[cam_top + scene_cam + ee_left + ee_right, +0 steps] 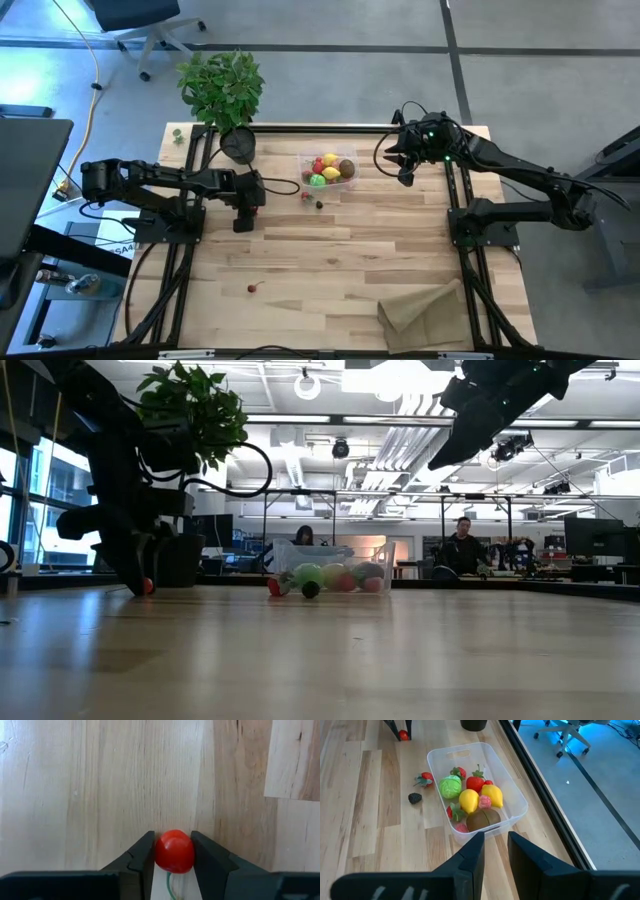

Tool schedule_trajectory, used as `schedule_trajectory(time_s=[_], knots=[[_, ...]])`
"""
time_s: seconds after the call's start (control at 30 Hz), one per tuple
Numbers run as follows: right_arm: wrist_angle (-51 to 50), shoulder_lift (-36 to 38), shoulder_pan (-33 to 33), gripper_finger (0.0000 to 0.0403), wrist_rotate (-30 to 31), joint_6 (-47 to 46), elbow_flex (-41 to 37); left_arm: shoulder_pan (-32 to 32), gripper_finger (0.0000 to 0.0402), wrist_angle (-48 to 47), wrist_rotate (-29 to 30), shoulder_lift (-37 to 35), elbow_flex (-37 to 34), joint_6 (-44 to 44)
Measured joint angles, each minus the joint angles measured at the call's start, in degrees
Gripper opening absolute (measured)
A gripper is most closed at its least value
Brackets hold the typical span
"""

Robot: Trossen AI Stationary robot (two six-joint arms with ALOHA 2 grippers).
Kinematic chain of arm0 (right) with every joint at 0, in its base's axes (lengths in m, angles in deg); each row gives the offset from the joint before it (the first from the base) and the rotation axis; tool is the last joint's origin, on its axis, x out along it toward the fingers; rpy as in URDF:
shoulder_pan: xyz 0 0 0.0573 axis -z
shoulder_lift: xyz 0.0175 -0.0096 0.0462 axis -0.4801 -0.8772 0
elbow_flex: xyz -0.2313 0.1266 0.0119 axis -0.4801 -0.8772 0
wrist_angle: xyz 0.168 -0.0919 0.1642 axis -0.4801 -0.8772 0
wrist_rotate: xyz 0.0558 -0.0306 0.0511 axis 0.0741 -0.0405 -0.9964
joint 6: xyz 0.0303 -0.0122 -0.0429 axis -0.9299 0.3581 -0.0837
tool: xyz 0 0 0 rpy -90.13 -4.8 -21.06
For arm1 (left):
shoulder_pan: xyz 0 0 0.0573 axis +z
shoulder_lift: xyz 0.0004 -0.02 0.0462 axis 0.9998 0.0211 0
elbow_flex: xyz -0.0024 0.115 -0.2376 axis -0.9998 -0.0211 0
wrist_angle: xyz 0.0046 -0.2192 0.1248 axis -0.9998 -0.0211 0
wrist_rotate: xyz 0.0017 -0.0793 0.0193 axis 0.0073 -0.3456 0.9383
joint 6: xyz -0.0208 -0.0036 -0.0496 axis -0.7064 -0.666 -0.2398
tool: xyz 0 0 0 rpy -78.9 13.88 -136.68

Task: Pick and placing Produce into tupperware
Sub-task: Put the top cherry into the transparent bin

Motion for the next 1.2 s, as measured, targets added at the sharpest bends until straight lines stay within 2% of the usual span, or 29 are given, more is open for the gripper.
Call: schedule_trajectory(time_s=[0.3, 0.57, 0.8, 1.03, 1.2], knots=[[0.0, -0.01, 0.0, 0.0076, 0.01, 0.02, 0.0, 0.0, 0.0116, 0.1, -0.07, -0.11, 0.21, -1.04], [0.0, 0.0, 0.0, 0.0076, 0.02, 0.01, 0.0, 0.02, 0.0097, -0.09, 0.04, 0.07, 6.97, -0.96], [0.0, -0.01, -0.01, 0.0076, 0.0, 0.0, 0.0, 0.0, 0.0115, 0.0, -0.35, 0.04, 18.06, 0.8], [0.0, -0.01, 0.01, 0.0076, 0.02, 0.0, 0.0, 0.0, 0.01, 4.96, -0.4, -0.02, 32.78, 5.3], [0.0, 0.0, 0.01, 0.0076, 0.02, 0.0, 0.0, 0.17, 0.0108, 7.15, -0.39, 2.66, 43.52, 8.71]])
